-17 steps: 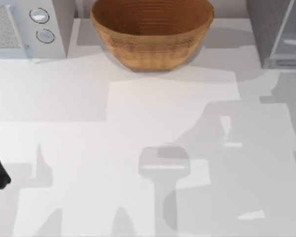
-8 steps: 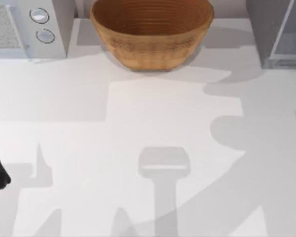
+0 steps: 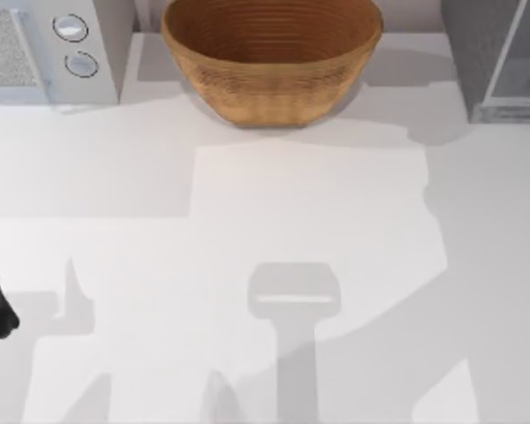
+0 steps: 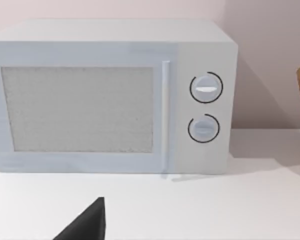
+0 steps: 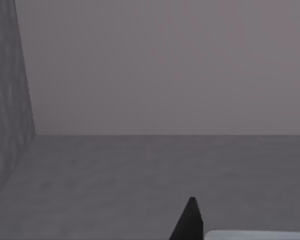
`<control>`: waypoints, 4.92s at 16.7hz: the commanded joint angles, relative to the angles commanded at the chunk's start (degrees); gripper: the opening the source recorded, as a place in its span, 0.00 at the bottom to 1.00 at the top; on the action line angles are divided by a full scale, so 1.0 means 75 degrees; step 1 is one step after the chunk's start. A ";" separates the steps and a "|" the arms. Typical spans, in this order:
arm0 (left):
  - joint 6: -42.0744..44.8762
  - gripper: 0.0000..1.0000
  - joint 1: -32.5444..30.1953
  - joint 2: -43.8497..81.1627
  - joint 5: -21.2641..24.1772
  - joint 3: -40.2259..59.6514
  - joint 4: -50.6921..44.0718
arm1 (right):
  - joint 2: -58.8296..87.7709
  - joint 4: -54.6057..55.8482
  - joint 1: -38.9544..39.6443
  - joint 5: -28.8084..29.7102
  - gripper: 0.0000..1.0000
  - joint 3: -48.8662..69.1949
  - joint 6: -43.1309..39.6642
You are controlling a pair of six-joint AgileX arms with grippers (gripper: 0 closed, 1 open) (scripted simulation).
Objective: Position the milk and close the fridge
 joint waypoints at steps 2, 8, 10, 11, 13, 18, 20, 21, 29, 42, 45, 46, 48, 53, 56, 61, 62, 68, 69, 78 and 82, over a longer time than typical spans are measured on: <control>0.0000 1.00 0.0000 0.0000 0.0000 0.0000 0.0000 | -0.0030 0.0012 0.0040 0.0011 0.00 -0.0030 0.0011; 0.0000 1.00 0.0000 0.0000 0.0000 0.0000 0.0000 | 0.0000 0.0000 0.0000 0.0000 0.00 0.0000 0.0000; 0.0000 1.00 0.0000 0.0000 0.0000 0.0000 0.0000 | 0.0000 0.0000 0.0000 0.0000 0.08 0.0000 0.0000; 0.0000 1.00 0.0000 0.0000 0.0000 0.0000 0.0000 | 0.0000 0.0000 0.0000 0.0000 0.15 0.0000 0.0000; 0.0000 1.00 0.0000 0.0000 0.0000 0.0000 0.0000 | 0.0000 0.0000 0.0000 0.0000 0.30 0.0000 0.0000; 0.0000 1.00 0.0000 0.0000 0.0000 0.0000 0.0000 | 0.0000 0.0000 0.0000 0.0000 0.68 0.0000 0.0000; 0.0000 1.00 0.0000 0.0000 0.0000 0.0000 0.0000 | 0.0000 0.0000 0.0000 0.0000 0.83 0.0000 0.0000; 0.0000 1.00 0.0000 0.0000 0.0000 0.0000 0.0000 | 0.0000 0.0000 0.0000 0.0000 0.90 0.0000 0.0000; 0.0000 1.00 0.0000 0.0000 0.0000 0.0000 0.0000 | 0.0000 0.0000 0.0000 0.0000 1.00 0.0000 0.0000; 0.0000 1.00 0.0000 0.0000 0.0000 0.0000 0.0000 | -0.4299 -0.1568 0.0835 0.0680 1.00 -0.2909 -0.0075; 0.0000 1.00 0.0000 0.0000 0.0000 0.0000 0.0000 | -0.6781 -0.2485 0.1134 0.0938 1.00 -0.4307 -0.0100; 0.0000 1.00 0.0000 0.0000 0.0000 0.0000 0.0000 | -0.7656 -0.2828 0.1220 0.1013 1.00 -0.4782 -0.0106; 0.0000 1.00 0.0000 0.0000 0.0000 0.0000 0.0000 | -0.9419 -0.3561 0.1369 0.1140 1.00 -0.5720 -0.0112; 0.0000 1.00 0.0000 0.0000 0.0000 0.0000 0.0000 | -1.3522 -0.5443 0.1577 0.1301 1.00 -0.7797 -0.0091; 0.0000 1.00 0.0000 0.0000 0.0000 0.0000 0.0000 | -1.5477 -0.6432 0.1583 0.1310 1.00 -0.8713 -0.0074; 0.0000 1.00 0.0000 0.0000 0.0000 0.0000 0.0000 | -1.7309 -0.7460 0.1521 0.1257 1.00 -0.9480 -0.0039; 0.0000 1.00 0.0000 0.0000 0.0000 0.0000 0.0000 | -1.7433 -0.7537 0.1512 0.1251 1.00 -0.9527 -0.0037; 0.0000 1.00 0.0000 0.0000 0.0000 0.0000 0.0000 | -1.7463 -0.7564 0.1513 0.1249 1.00 -0.9509 -0.0038; 0.0000 1.00 0.0000 0.0000 0.0000 0.0000 0.0000 | -1.7543 -0.7650 0.1513 0.1248 1.00 -0.9433 -0.0046; 0.0000 1.00 0.0000 0.0000 0.0000 0.0000 0.0000 | -2.0537 -1.1997 0.1509 0.1245 1.00 -0.6915 -0.0203; 0.0000 1.00 0.0000 0.0000 0.0000 0.0000 0.0000 | -2.2065 -1.5325 0.1496 0.1256 1.00 -0.5683 -0.0206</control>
